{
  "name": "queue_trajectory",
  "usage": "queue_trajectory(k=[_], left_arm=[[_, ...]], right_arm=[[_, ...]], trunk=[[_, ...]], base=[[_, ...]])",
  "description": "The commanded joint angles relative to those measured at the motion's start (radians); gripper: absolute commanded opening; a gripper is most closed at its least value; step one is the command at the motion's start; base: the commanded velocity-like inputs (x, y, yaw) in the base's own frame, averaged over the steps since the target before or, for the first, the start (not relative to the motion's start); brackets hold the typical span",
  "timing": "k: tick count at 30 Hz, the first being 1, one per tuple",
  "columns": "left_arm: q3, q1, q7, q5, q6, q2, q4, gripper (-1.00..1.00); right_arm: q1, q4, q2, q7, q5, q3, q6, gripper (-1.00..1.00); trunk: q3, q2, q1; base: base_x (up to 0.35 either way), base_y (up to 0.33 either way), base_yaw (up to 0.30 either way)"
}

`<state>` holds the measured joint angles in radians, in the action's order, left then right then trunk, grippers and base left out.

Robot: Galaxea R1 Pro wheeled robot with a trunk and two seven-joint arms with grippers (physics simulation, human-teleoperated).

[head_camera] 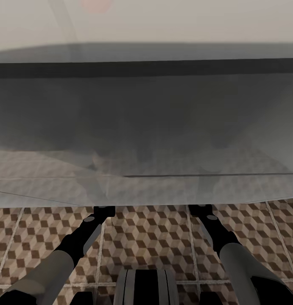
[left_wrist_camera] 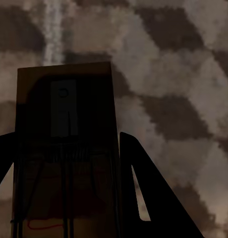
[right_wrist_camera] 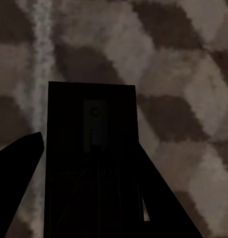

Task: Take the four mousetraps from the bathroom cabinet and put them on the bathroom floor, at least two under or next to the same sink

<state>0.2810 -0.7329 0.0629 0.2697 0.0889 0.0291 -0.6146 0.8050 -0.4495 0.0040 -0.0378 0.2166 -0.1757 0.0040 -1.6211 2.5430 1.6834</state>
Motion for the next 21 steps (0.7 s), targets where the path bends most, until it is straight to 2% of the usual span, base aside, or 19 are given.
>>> queue_trajectory(k=[1, 21], left_arm=[[0.007, 0.000, 0.006, 0.006, 0.005, 0.002, -0.002, -1.00], [0.008, 0.000, 0.006, 0.006, 0.005, 0.000, -0.003, -1.00]], right_arm=[[0.000, 0.000, 0.001, 0.001, 0.009, -0.004, 0.000, -1.00], [0.000, -0.001, 0.002, 0.005, 0.009, -0.002, -0.001, -1.00]], trunk=[[-0.001, 0.000, 0.000], [-0.001, 0.000, 0.000]], base=[[0.000, 0.000, 0.000], [0.000, 0.000, 0.000]])
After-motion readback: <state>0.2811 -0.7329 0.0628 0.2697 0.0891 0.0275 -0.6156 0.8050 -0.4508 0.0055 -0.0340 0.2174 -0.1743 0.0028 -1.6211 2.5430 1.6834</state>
